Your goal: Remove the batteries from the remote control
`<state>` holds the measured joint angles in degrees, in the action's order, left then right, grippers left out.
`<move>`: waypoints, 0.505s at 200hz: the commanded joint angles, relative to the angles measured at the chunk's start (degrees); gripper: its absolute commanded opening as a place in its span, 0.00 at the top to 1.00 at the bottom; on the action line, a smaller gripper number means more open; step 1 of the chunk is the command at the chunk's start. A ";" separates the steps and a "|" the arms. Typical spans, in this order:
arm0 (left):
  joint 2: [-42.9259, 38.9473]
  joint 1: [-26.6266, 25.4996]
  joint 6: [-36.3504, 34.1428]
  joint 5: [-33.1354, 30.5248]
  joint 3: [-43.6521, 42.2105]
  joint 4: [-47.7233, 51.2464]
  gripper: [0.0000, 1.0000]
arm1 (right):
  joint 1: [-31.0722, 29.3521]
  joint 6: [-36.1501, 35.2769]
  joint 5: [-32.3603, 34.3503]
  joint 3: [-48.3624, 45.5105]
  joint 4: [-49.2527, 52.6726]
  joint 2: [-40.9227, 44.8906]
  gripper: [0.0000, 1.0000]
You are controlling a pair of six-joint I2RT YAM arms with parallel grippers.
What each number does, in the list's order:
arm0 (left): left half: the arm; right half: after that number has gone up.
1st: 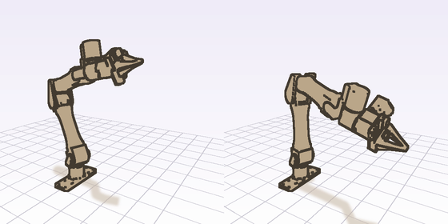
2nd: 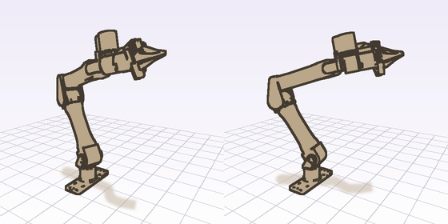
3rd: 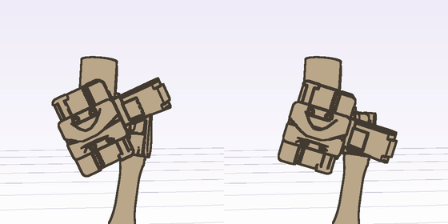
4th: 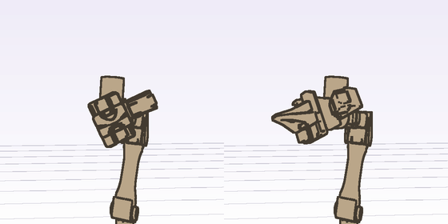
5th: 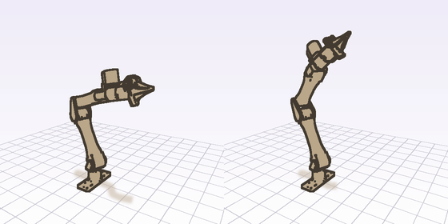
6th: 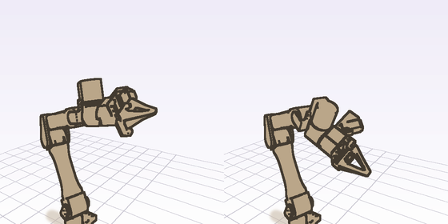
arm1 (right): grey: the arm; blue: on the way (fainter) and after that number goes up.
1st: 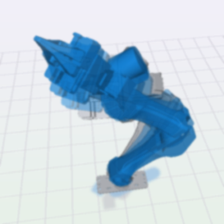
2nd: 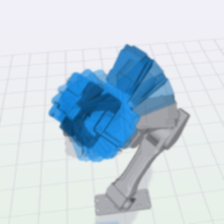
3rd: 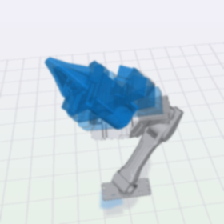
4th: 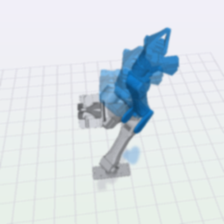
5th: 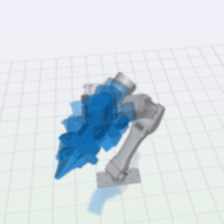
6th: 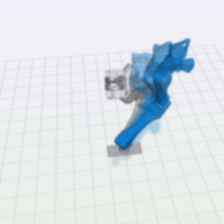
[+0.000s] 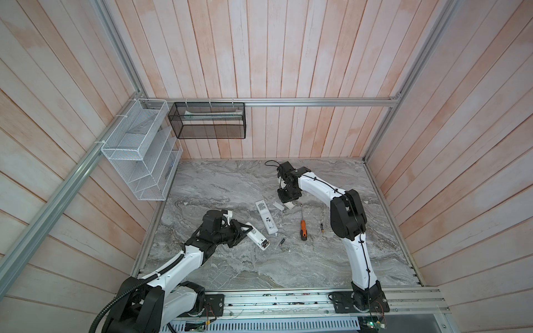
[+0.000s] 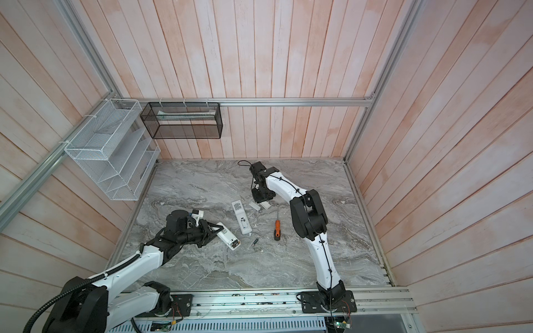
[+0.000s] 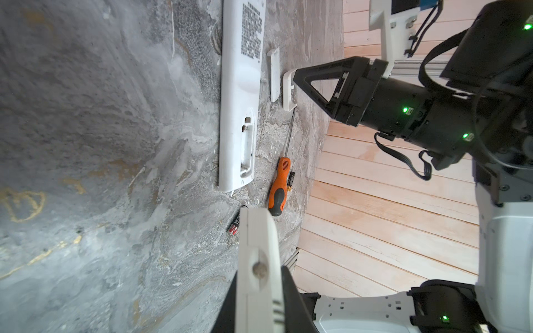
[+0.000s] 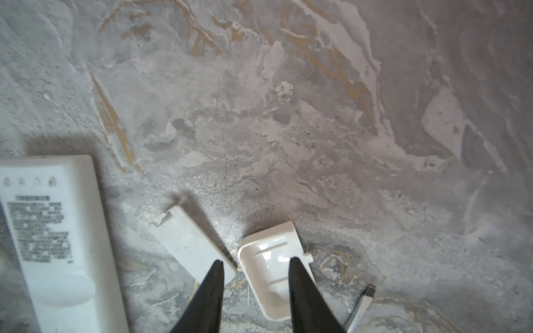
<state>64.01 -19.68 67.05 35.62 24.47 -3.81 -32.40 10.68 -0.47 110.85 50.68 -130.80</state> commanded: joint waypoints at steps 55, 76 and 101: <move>1.06 -0.09 -1.92 1.19 -0.61 -2.30 1.00 | 2.17 2.31 -14.22 -13.09 -10.06 24.27 0.29; 2.35 0.04 -2.00 1.46 -0.84 -4.59 1.00 | 6.71 8.84 -24.25 -29.24 -21.12 35.36 0.02; 4.21 0.20 -3.42 1.30 -0.86 -5.82 1.00 | 13.63 14.83 -34.05 -46.01 -28.51 44.15 0.02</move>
<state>66.70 -19.66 65.76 35.94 24.40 -6.00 -24.29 18.13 -22.28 77.95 30.24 -89.62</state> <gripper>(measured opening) 0.182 0.980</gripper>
